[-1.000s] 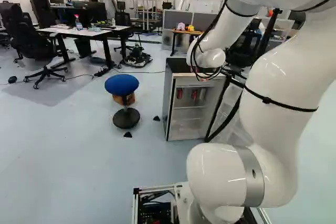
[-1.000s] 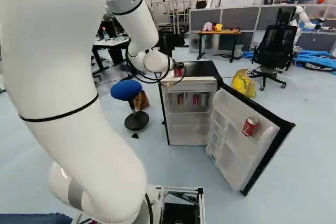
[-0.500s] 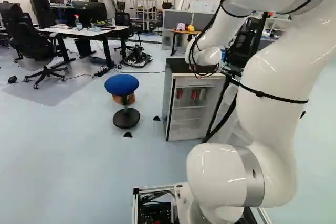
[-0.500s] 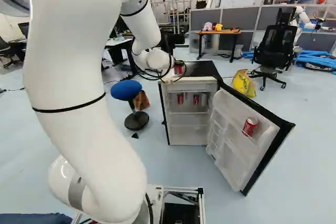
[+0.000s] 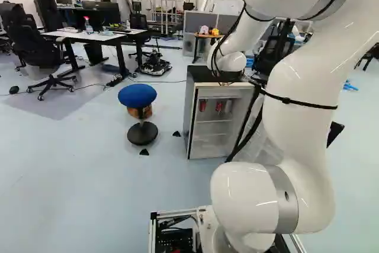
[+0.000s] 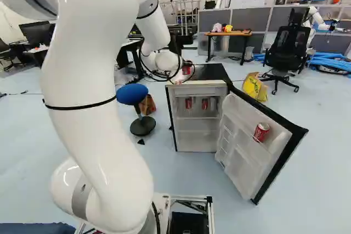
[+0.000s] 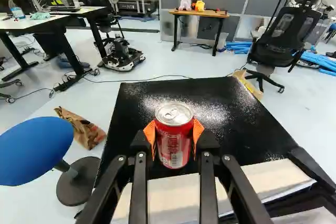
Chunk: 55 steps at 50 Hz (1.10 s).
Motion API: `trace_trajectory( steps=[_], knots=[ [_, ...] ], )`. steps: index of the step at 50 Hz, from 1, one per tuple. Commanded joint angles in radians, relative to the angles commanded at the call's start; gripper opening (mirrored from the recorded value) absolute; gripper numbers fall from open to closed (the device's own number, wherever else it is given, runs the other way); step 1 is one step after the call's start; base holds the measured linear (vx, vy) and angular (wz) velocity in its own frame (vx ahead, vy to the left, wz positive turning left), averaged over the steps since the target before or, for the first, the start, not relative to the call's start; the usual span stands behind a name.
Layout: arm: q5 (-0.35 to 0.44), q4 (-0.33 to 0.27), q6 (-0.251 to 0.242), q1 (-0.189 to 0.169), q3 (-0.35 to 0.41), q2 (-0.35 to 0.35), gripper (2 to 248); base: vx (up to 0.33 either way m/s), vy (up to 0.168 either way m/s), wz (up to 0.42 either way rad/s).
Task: Grab a drink from the fridge
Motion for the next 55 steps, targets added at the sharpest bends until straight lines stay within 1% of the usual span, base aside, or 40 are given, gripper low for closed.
trace_trajectory(
  steps=[38, 45, 55],
  knots=[
    [0.058, 0.0, 0.0, 0.011, -0.142, -0.121, 92, 0.0, 0.0, 0.0],
    [0.066, 0.0, 0.0, 0.012, -0.157, -0.143, 92, 0.0, 0.0, 0.0],
    [0.066, 0.0, 0.0, 0.013, -0.158, -0.162, 92, 0.0, 0.0, 0.0]
  ],
)
